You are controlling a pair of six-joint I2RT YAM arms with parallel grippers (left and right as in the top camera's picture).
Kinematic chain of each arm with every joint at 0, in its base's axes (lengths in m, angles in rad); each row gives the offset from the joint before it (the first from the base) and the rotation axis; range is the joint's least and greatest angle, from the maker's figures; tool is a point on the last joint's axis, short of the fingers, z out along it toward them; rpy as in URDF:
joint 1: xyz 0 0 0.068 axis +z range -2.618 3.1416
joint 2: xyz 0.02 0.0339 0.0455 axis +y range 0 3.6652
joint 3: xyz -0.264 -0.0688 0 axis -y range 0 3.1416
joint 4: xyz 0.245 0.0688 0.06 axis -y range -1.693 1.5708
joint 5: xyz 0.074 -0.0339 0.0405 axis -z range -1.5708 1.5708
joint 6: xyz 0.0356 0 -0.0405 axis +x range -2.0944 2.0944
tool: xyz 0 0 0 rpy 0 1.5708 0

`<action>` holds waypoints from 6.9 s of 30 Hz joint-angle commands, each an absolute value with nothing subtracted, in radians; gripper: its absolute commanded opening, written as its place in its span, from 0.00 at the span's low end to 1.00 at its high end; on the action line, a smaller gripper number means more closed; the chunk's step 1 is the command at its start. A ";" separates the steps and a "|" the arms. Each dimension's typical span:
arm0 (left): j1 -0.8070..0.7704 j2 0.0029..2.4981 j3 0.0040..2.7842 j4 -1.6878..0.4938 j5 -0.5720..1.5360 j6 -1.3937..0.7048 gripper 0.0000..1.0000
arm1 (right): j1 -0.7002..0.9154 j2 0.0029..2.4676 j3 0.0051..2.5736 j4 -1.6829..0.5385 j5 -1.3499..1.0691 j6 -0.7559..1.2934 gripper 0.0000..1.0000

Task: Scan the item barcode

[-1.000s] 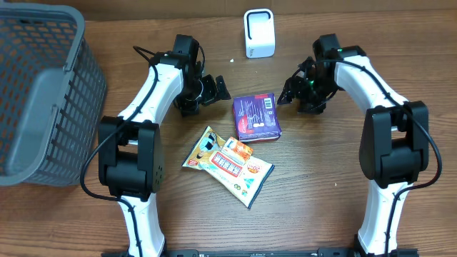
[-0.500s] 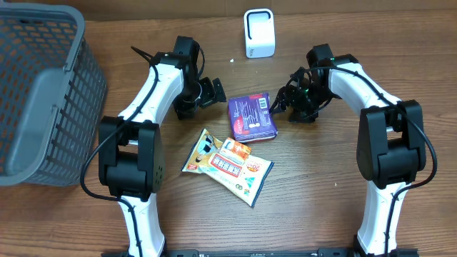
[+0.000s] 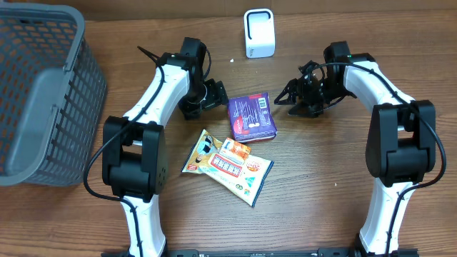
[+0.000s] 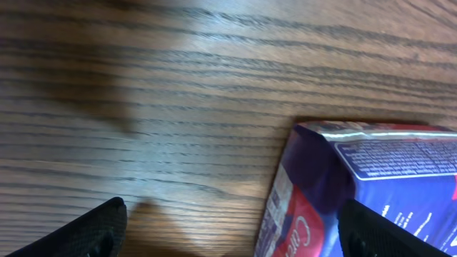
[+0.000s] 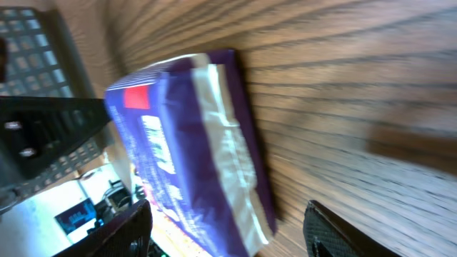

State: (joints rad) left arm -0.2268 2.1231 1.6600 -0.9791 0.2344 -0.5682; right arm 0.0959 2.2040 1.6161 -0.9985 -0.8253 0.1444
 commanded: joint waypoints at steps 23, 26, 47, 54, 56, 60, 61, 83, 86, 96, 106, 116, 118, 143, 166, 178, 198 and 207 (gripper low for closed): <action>-0.256 2.122 1.652 -0.968 0.226 -0.553 0.88 | 0.158 2.186 1.609 -1.001 -0.793 0.108 0.64; -0.256 2.122 1.652 -0.967 0.225 -0.553 0.89 | 0.158 2.186 1.609 -1.002 -0.793 0.108 0.64; -0.256 2.122 1.652 -0.971 0.225 -0.546 1.00 | 0.157 2.186 1.609 -0.996 -0.785 0.107 0.76; -0.256 2.122 1.652 -0.971 0.225 -0.546 1.00 | 0.157 2.186 1.609 -0.987 -0.726 0.107 1.00; -0.256 2.122 1.652 -0.971 0.225 -0.546 1.00 | 0.157 2.186 1.609 -0.984 -0.722 0.107 1.00; -0.256 2.122 1.652 -0.971 0.225 -0.546 1.00 | 0.157 2.186 1.609 -0.969 -0.723 0.107 1.00; -0.256 2.122 1.652 -0.971 0.225 -0.546 1.00 | 0.157 2.186 1.609 -0.970 -0.722 0.107 1.00; -0.256 2.122 1.652 -0.967 0.225 -0.546 1.00 | 0.157 2.186 1.609 -0.962 -0.722 0.107 1.00; -0.256 2.122 1.652 -0.967 0.225 -0.546 1.00 | 0.157 2.186 1.609 -0.963 -0.722 0.107 1.00; -0.256 2.122 1.652 -0.967 0.225 -0.546 1.00 | 0.157 2.186 1.609 -0.979 -0.722 0.107 1.00; -0.255 2.122 1.652 -0.967 0.225 -0.546 1.00 | 0.157 2.186 1.609 -0.967 -0.715 0.107 1.00; -0.256 2.122 1.652 -0.967 0.225 -0.546 1.00 | 0.157 2.186 1.609 -0.946 -0.715 0.107 1.00; -0.256 2.122 1.652 -0.967 0.225 -0.546 1.00 | 0.157 2.186 1.609 -0.947 -0.715 0.107 1.00; -0.256 2.122 1.652 -0.967 0.225 -0.546 1.00 | 0.157 2.186 1.609 -0.951 -0.719 0.107 1.00; -0.256 2.122 1.652 -0.967 0.225 -0.546 1.00 | 0.157 2.186 1.609 -0.950 -0.719 0.107 1.00; -0.256 2.122 1.652 -0.967 0.225 -0.546 1.00 | 0.157 2.186 1.609 -0.944 -0.719 0.107 1.00; -0.256 2.122 1.652 -0.967 0.225 -0.546 1.00 | 0.158 2.186 1.609 -0.963 -0.810 0.107 0.97; -0.256 2.122 1.652 -0.967 0.225 -0.546 1.00 | 0.197 2.187 1.601 -0.970 -0.794 0.100 0.89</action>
